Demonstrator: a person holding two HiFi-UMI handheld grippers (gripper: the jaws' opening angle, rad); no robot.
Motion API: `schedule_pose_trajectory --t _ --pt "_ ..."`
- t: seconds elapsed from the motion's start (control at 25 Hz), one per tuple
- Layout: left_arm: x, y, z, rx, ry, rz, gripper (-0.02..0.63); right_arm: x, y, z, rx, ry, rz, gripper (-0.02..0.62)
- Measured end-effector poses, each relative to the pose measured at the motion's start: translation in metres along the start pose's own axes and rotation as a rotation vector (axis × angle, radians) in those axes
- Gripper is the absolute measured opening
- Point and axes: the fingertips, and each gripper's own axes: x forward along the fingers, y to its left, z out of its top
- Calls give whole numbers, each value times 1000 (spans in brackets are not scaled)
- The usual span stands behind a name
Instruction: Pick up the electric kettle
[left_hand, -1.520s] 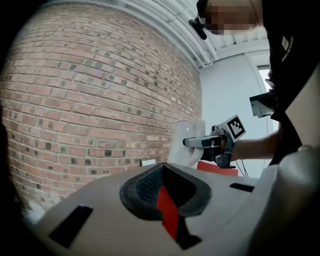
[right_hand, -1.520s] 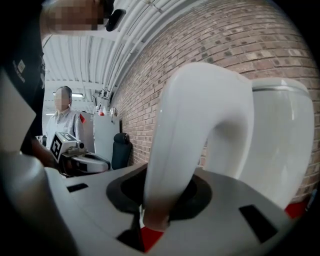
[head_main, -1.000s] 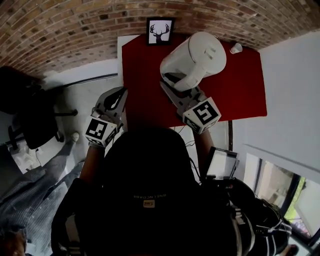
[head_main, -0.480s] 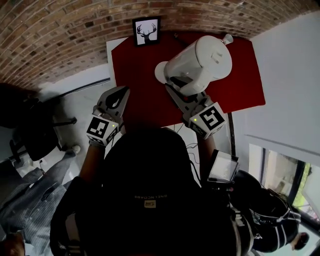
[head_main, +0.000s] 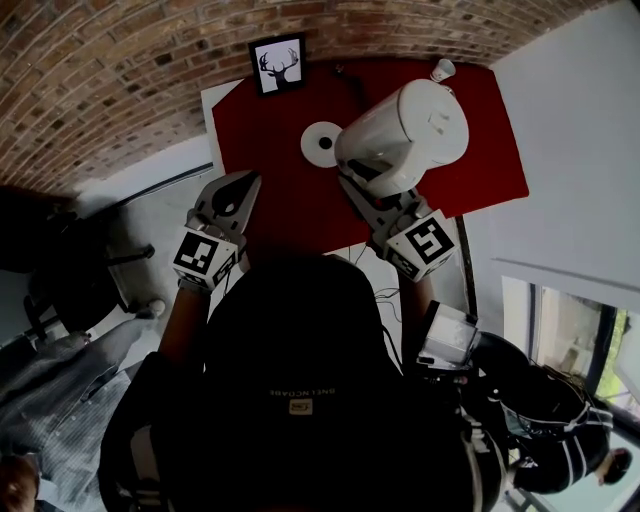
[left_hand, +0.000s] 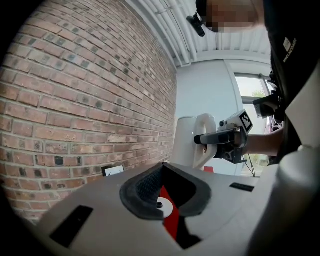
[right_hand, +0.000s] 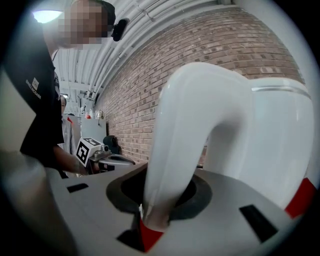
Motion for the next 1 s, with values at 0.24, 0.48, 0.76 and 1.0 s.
schedule_pose_trajectory --t 0.24,0.48,0.76,1.0 --pt "7 -1 -5 14 12 -15 3 -5 -12 -5 33 -9 -36 100" --pt "12 -6 -2 25 9 -25 3 -11 -22 -8 29 2 -65 101" --pt "13 -9 -2 27 15 -31 3 -13 -25 -14 24 -4 -77 101" --pt "14 -15 -1 28 17 -38 3 -14 -25 -18 12 15 -79 100"
